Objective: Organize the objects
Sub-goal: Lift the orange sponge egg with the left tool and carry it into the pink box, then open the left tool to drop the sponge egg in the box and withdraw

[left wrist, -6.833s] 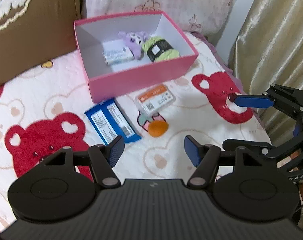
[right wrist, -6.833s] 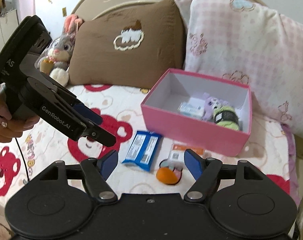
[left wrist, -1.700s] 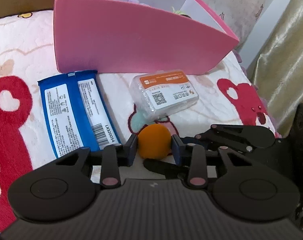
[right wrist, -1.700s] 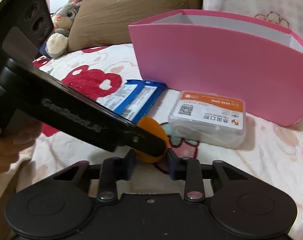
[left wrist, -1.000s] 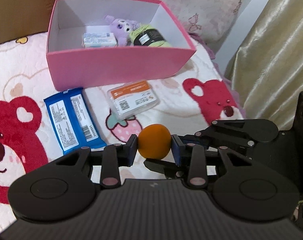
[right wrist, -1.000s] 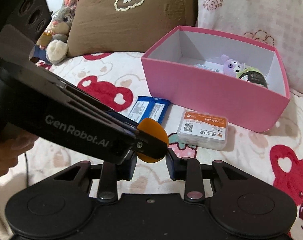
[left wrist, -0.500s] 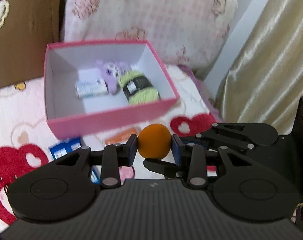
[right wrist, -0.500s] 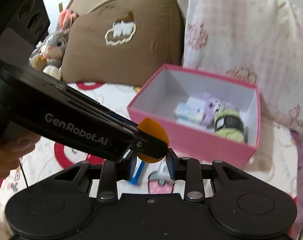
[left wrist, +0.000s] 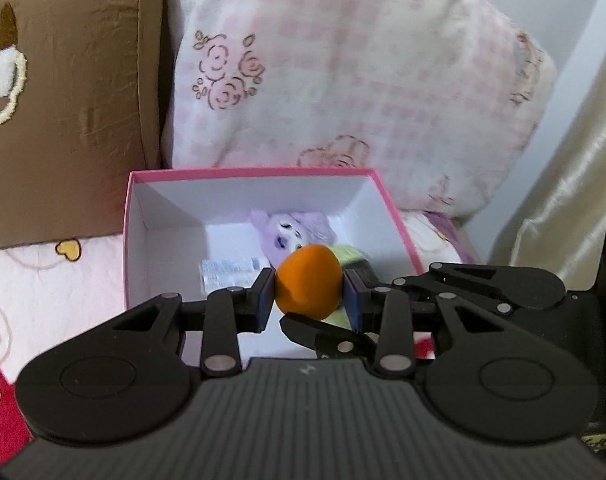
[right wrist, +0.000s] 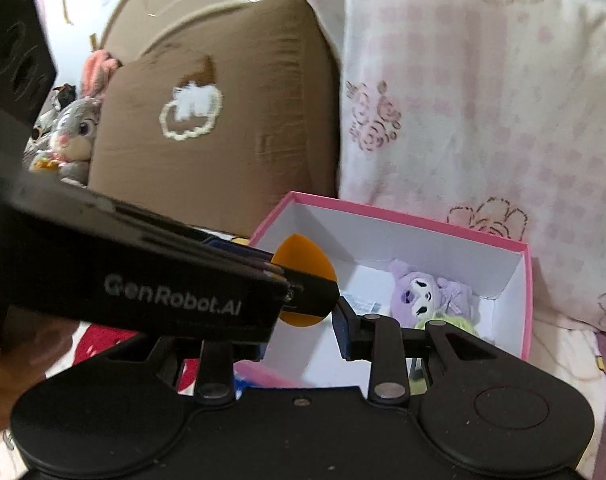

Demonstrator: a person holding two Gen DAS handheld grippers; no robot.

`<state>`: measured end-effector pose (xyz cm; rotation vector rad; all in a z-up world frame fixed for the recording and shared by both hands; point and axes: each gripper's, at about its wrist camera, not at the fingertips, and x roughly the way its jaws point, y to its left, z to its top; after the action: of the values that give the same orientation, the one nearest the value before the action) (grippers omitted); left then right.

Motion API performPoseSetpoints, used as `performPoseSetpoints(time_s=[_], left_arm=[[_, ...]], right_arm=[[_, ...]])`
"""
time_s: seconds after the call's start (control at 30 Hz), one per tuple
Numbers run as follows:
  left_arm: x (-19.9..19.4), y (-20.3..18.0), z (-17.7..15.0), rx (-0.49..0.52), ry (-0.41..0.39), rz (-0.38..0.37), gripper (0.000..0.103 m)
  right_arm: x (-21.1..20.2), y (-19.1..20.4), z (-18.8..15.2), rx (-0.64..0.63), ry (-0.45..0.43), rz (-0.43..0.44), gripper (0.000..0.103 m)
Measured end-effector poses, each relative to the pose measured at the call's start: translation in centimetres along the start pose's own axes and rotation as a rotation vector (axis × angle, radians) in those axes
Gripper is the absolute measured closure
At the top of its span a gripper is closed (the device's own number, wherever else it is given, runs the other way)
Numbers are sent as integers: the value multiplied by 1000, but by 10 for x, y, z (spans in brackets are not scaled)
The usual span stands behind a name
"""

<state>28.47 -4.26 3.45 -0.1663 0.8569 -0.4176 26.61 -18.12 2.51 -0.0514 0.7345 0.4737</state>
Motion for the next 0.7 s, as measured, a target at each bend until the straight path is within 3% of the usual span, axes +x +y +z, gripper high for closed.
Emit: performPoseSetpoints(time_s=[0.33, 0.7], left_arm=[[80, 33, 19, -75, 36, 44, 68], [98, 45, 25, -87, 32, 87, 62]], right_arm=[[82, -34, 18, 2, 115, -1, 67], [113, -48, 19, -56, 116, -73, 64]])
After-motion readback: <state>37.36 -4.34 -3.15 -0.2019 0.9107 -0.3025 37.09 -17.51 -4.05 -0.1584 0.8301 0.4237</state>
